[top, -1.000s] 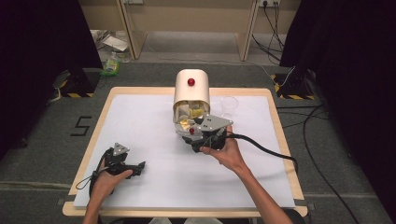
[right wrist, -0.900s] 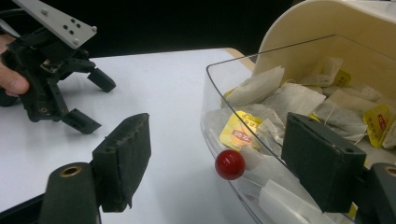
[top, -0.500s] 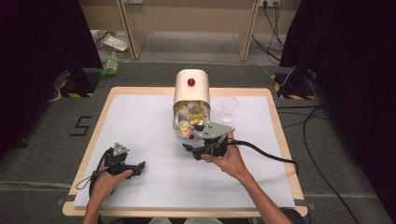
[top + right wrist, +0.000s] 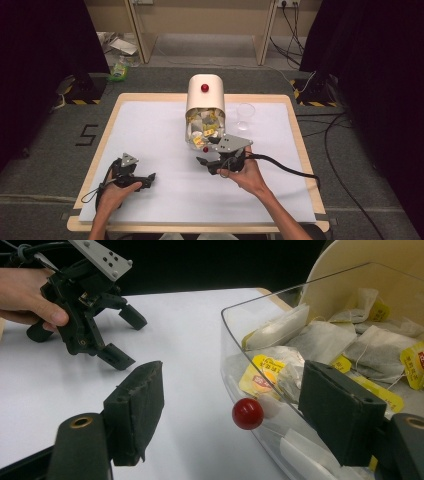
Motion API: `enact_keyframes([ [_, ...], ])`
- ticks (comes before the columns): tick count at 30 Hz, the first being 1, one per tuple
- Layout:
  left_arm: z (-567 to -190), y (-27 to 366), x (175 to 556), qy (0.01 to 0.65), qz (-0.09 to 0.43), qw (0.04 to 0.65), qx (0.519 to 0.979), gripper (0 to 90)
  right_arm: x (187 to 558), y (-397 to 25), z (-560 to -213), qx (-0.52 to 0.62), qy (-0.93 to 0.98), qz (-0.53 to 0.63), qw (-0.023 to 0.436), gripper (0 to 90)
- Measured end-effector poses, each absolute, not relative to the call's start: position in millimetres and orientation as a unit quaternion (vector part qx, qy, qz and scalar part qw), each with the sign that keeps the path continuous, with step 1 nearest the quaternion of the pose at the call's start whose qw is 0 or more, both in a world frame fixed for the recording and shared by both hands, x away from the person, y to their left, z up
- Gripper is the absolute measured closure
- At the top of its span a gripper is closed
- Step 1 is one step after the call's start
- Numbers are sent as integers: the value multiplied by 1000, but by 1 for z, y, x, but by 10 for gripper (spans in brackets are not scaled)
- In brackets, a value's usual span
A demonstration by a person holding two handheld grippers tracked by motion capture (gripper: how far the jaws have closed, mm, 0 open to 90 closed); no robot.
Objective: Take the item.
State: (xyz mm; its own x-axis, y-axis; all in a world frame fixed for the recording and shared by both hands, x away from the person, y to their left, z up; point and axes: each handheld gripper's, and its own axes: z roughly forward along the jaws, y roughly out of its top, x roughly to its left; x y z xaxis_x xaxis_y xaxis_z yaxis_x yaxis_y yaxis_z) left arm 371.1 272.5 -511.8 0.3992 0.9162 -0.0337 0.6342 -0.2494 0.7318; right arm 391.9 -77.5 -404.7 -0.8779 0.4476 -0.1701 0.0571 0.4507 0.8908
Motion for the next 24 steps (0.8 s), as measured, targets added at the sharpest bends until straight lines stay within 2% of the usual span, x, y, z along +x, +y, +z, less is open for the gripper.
enact_keyframes([
  [24,-512,273,371,508,206,343,763,0,389,-77,-406,152,832,497,195,272],
])
